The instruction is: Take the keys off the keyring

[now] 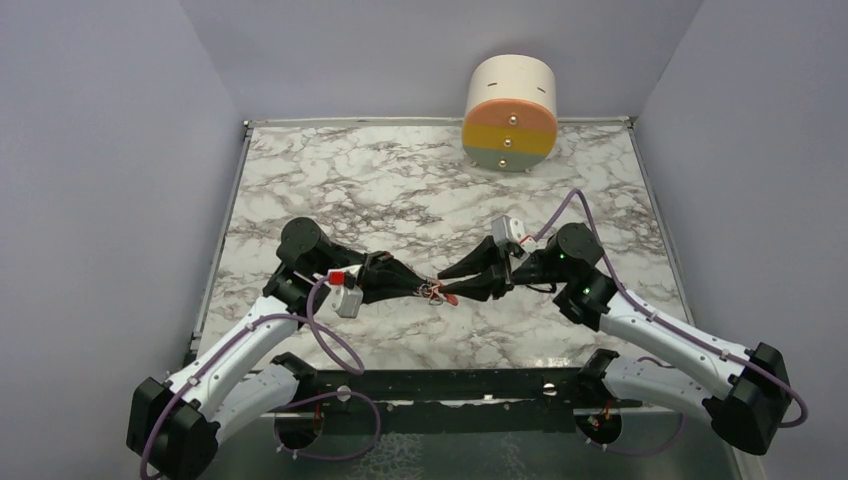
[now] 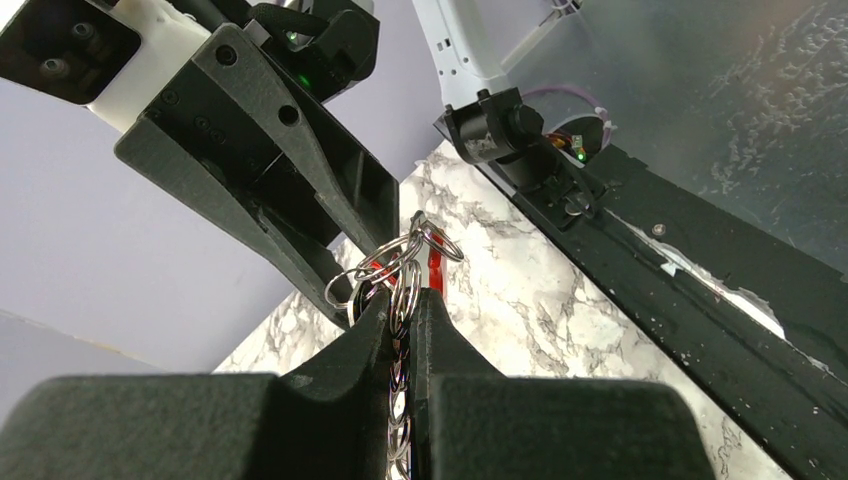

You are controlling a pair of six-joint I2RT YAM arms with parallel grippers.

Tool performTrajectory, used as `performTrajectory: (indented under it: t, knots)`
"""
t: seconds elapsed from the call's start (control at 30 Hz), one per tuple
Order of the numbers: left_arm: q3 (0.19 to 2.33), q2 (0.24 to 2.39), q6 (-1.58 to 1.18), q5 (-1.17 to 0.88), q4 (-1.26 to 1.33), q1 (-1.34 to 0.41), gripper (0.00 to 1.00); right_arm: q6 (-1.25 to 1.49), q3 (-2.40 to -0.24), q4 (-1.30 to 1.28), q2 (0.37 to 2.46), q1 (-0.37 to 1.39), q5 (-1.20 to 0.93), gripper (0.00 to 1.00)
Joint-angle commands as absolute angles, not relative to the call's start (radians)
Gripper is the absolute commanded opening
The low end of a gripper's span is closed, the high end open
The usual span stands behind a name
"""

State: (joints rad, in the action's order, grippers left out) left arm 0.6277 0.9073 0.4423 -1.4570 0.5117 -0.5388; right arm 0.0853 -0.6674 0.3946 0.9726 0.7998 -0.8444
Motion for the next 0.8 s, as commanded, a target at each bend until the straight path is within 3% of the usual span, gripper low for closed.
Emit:
performTrajectory:
  t: [0.0,0.17,0.37,0.43,0.77]
  knots:
    - [0.643,0.916,0.468,-1.429,0.532,-0.546,0.00,0.105,-0.674,0.434,0.985,0.804,-0.879,0.25]
    - [0.649,0.938,0.469,-1.401,0.532,-0.551,0.00,0.114,-0.677,0.439,0.992,0.805,-0.884,0.15]
    - [0.653,0.946,0.468,-1.388,0.532,-0.558,0.00,0.116,-0.679,0.434,1.002,0.811,-0.884,0.13]
    - [0.649,0.937,0.468,-1.383,0.533,-0.558,0.00,0.108,-0.680,0.430,0.998,0.812,-0.877,0.02]
    - [0.641,0.904,0.444,-1.332,0.532,-0.558,0.00,0.007,-0.650,0.385,0.850,0.816,-0.695,0.02]
